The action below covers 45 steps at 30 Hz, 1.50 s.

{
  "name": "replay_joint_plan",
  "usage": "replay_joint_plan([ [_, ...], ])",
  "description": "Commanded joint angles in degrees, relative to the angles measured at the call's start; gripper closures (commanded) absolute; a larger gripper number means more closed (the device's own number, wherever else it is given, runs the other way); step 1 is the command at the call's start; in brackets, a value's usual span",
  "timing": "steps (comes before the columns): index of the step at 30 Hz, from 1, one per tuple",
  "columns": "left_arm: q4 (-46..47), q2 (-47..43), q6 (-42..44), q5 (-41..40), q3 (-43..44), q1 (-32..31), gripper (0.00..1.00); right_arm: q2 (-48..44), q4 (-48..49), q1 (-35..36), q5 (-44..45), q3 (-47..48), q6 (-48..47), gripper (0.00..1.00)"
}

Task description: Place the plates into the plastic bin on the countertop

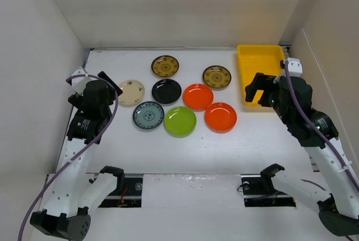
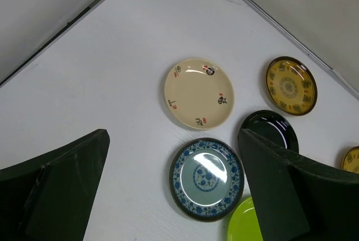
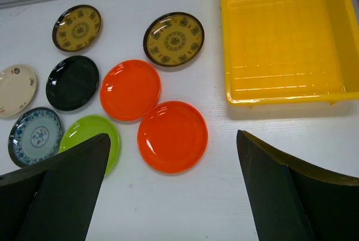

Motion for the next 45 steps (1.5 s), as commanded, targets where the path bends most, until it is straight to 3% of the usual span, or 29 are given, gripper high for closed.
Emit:
replay_joint_plan([
  [1, 1.85, -0.24, -0.86, -1.19, -0.51, -0.05, 0.00, -0.32, 1.01, -0.33, -1.45, 1.89, -0.90, 0.00],
  [7, 1.31, 4.85, -6.30, 4.59, 0.64, 0.64, 0.00, -0.32, 6.35, -0.33, -10.05, -0.92, -2.12, 0.00],
  [10, 6.38, 8.54, -10.69, 14.33, -2.95, 9.30, 0.00, -0.32, 11.54, -0.33, -18.40, -2.95, -2.13, 0.00],
  [11, 9.03, 9.33, -11.49, 22.72, -4.97, 11.61, 0.00, -0.32, 12.60, -0.33, -20.25, -3.73, -2.13, 0.00],
  [13, 15.17, 11.61, -14.82, 27.62, -9.99, 14.70, 0.00, 0.90, 13.84, -0.33, -24.65, -4.26, -2.13, 0.00],
  [19, 27.76, 16.27, -18.26, 26.14, -18.95, 14.71, 0.00, 0.91, 16.82, 1.42, -31.69, -7.16, 0.25, 0.00],
  [27, 39.53, 30.59, -18.96, 28.86, -20.02, 16.03, 0.00, -1.72, 18.41, 3.36, -31.16, -10.94, 2.18, 0.00],
  [41, 37.45, 42.82, -23.80, 27.11, -14.75, 16.56, 0.35, -5.24, 19.02, 3.89, -30.46, -12.70, 5.34, 0.00],
  [45, 36.31, 46.34, -24.33, 27.11, -13.60, 17.09, 0.51, -5.77, 17.80, 3.89, -29.32, -12.17, 5.87, 0.00],
])
